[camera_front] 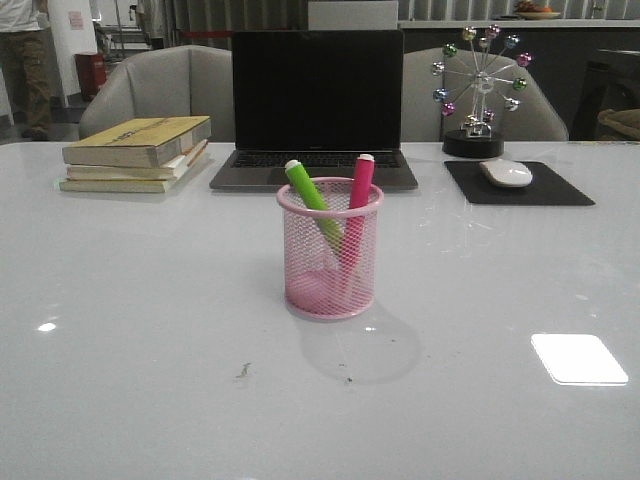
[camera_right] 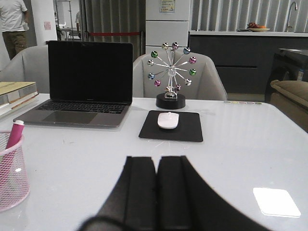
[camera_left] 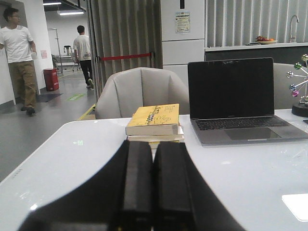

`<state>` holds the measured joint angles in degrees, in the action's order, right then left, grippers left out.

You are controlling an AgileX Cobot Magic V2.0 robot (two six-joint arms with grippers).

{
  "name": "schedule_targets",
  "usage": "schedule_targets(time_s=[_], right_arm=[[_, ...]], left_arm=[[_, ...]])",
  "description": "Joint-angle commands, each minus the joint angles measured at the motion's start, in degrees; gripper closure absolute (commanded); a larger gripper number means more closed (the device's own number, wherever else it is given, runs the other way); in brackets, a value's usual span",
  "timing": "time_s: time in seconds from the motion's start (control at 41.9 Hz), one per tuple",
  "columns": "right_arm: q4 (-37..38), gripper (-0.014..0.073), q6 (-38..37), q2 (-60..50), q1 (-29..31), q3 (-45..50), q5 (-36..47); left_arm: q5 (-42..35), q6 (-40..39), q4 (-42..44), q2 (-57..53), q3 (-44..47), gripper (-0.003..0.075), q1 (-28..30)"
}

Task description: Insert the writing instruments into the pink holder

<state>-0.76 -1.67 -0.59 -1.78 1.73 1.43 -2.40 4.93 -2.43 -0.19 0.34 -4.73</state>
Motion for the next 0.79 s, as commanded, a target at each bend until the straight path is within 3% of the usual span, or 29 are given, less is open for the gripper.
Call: schedule_targets(time_s=[0.0,0.765], right_arm=[[0.76,0.0526,-0.10,-1.13,1.01,-0.38,4.72],[-0.47,0.0526,-0.10,-1.13,2.51,-0.38,4.67]], left_arm=[[-5.16,0.05,-0.60,-1.13,0.15,0.0629,0.15],[-5.16,0.05,-0.60,-1.13,0.15,0.0629,0.15]])
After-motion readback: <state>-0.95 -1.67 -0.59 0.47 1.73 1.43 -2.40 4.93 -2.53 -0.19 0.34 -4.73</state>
